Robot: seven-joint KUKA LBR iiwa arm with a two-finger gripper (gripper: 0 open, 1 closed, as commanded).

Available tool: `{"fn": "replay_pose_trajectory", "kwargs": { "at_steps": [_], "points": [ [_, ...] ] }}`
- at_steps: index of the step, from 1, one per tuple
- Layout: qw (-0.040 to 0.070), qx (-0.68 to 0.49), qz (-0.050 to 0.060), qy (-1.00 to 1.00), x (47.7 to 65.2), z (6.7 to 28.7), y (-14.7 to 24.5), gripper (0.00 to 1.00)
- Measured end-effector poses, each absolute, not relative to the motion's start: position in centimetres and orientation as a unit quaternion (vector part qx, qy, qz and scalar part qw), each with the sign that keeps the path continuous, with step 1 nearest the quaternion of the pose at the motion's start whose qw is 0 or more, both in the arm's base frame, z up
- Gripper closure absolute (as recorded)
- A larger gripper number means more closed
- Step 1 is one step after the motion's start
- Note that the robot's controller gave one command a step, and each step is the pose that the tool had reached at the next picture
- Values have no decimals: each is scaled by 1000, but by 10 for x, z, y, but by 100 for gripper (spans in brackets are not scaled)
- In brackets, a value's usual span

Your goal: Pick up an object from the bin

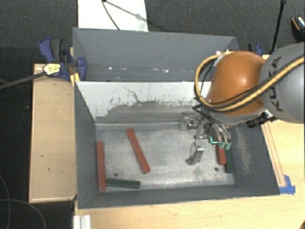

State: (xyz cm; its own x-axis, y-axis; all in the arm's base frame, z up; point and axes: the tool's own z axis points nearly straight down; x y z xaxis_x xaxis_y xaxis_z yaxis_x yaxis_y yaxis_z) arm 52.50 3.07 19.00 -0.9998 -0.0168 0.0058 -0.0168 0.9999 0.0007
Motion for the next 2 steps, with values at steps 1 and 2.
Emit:
{"fn": "replay_pose_trajectory", "kwargs": {
  "at_steps": [1, 2],
  "points": [
    [1, 22, -2, -1000, 479, 152, 179, 0],
    [2, -3, 1, -1000, 518, 70, 134, 0]
  ]
}}
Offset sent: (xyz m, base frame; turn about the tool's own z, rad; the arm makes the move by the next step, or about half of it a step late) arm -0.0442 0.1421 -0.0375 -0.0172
